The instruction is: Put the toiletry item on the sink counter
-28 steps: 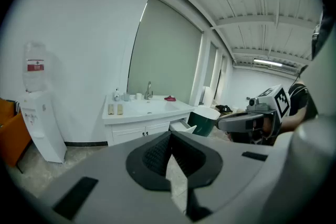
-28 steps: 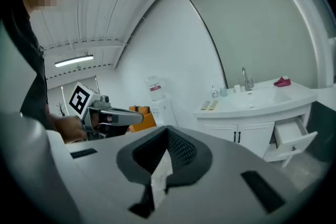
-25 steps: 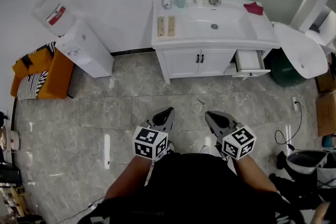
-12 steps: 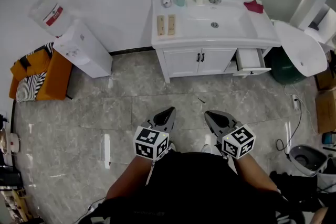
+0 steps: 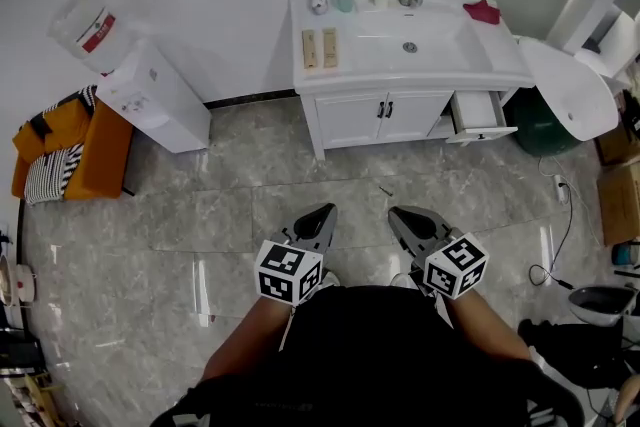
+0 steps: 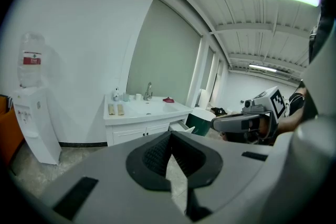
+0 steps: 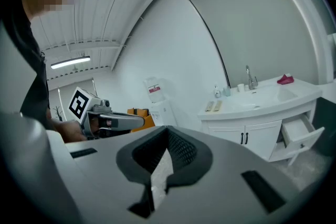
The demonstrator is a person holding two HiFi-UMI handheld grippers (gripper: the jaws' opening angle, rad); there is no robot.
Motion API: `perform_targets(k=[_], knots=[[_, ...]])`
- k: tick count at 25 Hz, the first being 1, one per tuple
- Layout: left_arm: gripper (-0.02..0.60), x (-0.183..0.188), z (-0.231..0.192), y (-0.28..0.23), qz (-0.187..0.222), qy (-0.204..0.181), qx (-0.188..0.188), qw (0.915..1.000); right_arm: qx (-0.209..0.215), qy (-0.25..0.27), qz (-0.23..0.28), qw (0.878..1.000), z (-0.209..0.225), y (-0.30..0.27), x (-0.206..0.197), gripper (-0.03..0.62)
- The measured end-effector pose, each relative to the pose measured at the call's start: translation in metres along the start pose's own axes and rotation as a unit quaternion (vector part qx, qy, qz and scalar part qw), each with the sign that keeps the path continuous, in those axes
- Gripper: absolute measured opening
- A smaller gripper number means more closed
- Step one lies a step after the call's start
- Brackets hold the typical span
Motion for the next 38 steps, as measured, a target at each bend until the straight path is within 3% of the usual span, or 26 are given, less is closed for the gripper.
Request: perform_targets(k=[15, 20, 27, 34, 38], knots=[[0.005, -0.028, -0.07, 0.033, -0.017, 0.001, -0.007, 0.9998, -0.045, -0.016, -0.019, 0.999, -0.036, -0.048, -0.004, -0.002], [0.005, -0.034, -0.076, 0.022, -0.02, 0.005, -0.004, 0.9998, -0.053, -0.02, -0.012, 0.998, -0.02, -0.056, 0.004, -0.002], [0.005, -0.015, -0.091, 0.001, -0.017, 0.016, 0.011, 0.9997, -0.043, -0.03, -0.016, 0.998, 0.017, -0.077, 0.015, -0.002], [0.005, 0.028, -0.12, -0.048, -0.013, 0.028, 0.029, 0.9991, -0.035, -0.036, -0.002, 0.999, 0.08, -0.105, 0.048, -0.002], [0.005, 0.061, -0.125, -0.086, -0.009, 0.008, 0.024, 0.9996, -0.028, -0.032, 0.001, 0.999, 0.119, -0.119, 0.069, -0.002]])
Point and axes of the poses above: the fingertips, and each gripper's own axes: y backward along the fingers, z to its right, x out of its top, the point moved 5 cm from there along y, backward along the fingers, and after that the axes turned 10 degrees about -z, right-handed, at the moved point
